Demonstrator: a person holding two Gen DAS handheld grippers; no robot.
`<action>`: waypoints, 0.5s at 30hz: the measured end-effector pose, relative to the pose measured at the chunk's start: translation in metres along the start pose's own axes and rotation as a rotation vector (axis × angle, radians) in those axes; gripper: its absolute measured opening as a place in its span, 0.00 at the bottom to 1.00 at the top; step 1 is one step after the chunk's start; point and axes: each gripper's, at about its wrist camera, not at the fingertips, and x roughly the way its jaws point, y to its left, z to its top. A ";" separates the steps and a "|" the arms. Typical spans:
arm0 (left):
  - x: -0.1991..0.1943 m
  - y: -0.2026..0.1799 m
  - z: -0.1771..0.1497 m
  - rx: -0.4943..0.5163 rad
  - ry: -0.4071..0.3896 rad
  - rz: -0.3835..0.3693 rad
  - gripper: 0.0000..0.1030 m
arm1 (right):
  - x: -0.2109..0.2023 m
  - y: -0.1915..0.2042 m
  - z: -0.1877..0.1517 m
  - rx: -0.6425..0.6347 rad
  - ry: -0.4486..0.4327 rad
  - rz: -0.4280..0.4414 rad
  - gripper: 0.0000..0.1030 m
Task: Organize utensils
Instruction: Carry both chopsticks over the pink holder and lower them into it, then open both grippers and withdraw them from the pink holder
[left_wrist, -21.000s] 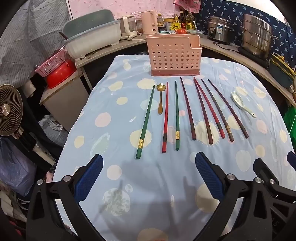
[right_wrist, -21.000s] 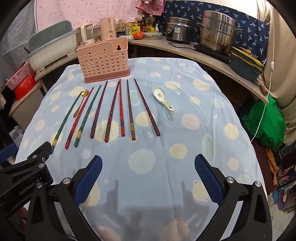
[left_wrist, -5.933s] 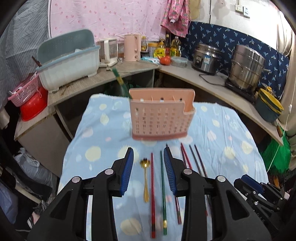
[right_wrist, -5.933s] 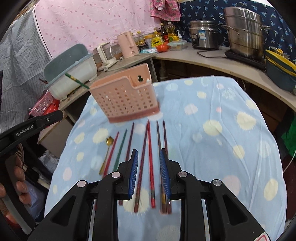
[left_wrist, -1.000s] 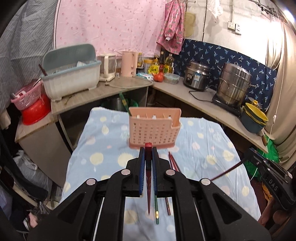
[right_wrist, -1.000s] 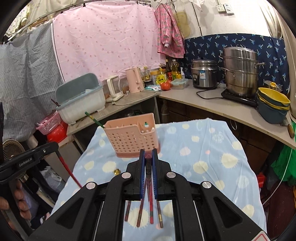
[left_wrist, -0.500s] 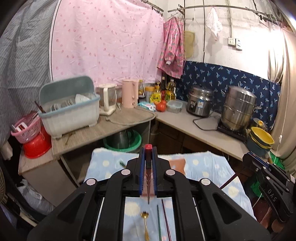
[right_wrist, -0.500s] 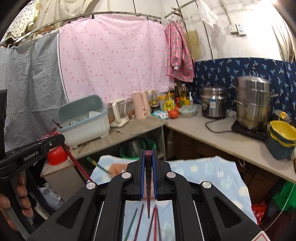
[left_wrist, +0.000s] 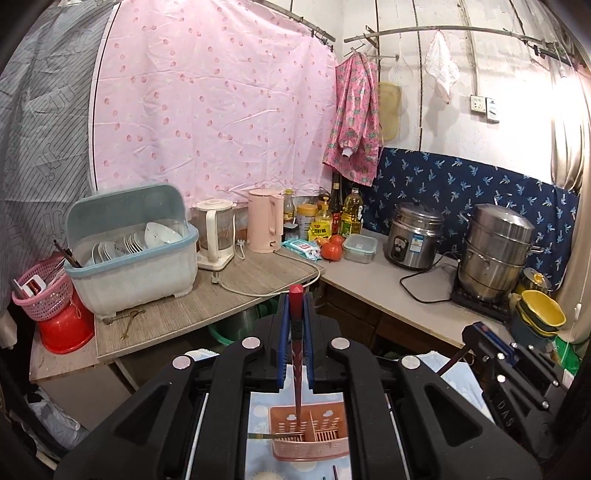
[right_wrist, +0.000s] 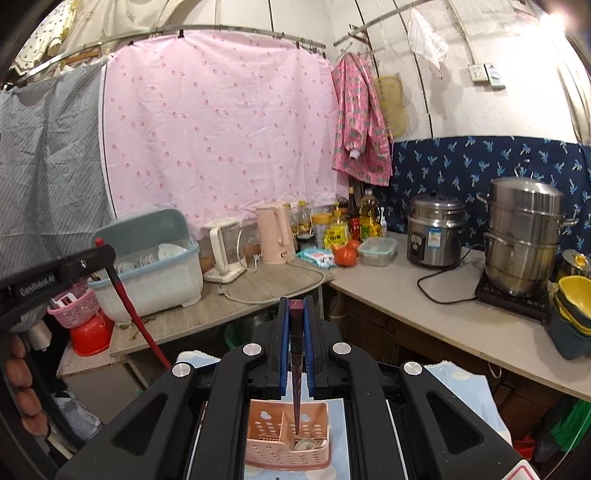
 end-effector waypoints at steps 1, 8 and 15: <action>0.007 0.001 -0.004 -0.002 0.011 0.001 0.07 | 0.008 -0.001 -0.005 0.004 0.015 0.002 0.07; 0.043 0.006 -0.044 -0.002 0.107 0.016 0.07 | 0.045 -0.009 -0.041 0.025 0.110 0.002 0.07; 0.048 0.005 -0.063 0.000 0.121 0.039 0.31 | 0.040 -0.012 -0.053 0.019 0.102 -0.032 0.26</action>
